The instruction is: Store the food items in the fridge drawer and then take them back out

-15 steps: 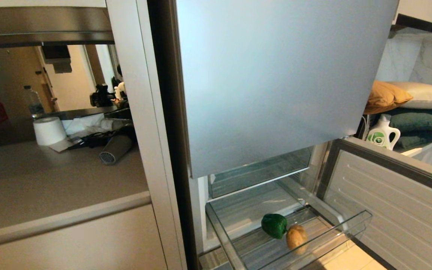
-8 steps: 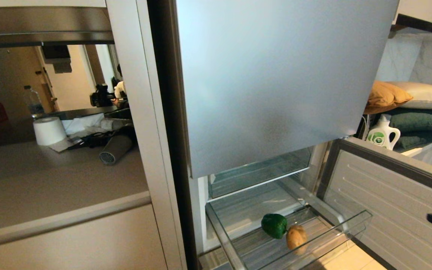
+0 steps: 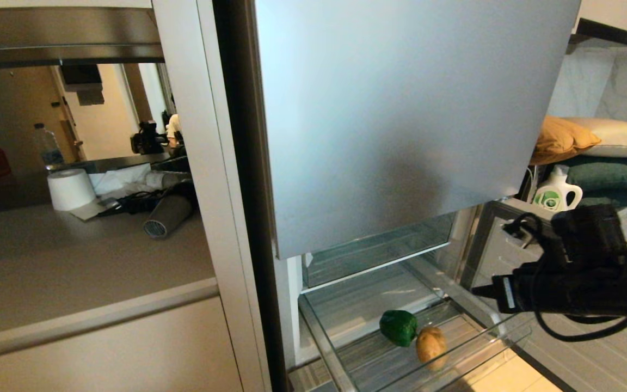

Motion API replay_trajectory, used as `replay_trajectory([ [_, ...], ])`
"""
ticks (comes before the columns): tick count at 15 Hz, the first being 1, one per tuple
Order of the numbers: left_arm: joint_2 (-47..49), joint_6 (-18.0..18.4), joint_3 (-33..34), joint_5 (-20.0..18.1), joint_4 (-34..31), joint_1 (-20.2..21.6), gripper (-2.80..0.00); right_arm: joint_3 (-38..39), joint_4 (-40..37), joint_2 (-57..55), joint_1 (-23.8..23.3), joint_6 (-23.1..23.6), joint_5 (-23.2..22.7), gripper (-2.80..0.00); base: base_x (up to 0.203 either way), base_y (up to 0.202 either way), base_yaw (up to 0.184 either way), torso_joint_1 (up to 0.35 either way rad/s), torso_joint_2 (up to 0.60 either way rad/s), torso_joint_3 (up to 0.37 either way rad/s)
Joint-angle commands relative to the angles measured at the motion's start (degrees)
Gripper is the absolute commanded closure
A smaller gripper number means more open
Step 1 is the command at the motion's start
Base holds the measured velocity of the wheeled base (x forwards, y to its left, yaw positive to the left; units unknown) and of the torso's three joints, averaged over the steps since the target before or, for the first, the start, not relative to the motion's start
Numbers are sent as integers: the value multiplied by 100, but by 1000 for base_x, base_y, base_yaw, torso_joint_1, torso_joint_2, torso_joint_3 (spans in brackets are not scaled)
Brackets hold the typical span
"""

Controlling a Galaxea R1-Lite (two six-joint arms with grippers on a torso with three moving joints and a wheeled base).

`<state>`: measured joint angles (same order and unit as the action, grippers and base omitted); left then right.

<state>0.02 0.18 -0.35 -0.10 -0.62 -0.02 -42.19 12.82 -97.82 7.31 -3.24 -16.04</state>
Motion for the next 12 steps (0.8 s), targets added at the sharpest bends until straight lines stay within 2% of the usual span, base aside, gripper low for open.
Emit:
replay_trajectory([
  [1, -2, -1, 0, 1, 1, 2, 0, -91, 334, -978, 421, 33, -6, 0, 0, 0, 0, 0, 0, 0],
  [5, -2, -1, 0, 1, 3, 2, 0, -176, 579, -1417, 726, 182, 72, 0, 0, 0, 0, 0, 0, 0],
  [8, -2, -1, 0, 1, 1, 2, 0, -110, 622, -1789, 797, 525, 467, 0, 0, 0, 0, 0, 0, 0],
  [9, -2, -1, 0, 1, 1, 2, 0, -134, 756, -1898, 798, 522, 503, -189, 0, 0, 0, 0, 0, 0],
  [10, -2, -1, 0, 1, 1, -6, 0, -160, 916, -2036, 798, 519, 518, -280, 0, 0, 0, 0, 0, 0],
  [12, -2, -1, 0, 1, 1, 2, 0, -193, 1361, -2408, 794, 537, 581, -280, 0, 0, 0, 0, 0, 0],
])
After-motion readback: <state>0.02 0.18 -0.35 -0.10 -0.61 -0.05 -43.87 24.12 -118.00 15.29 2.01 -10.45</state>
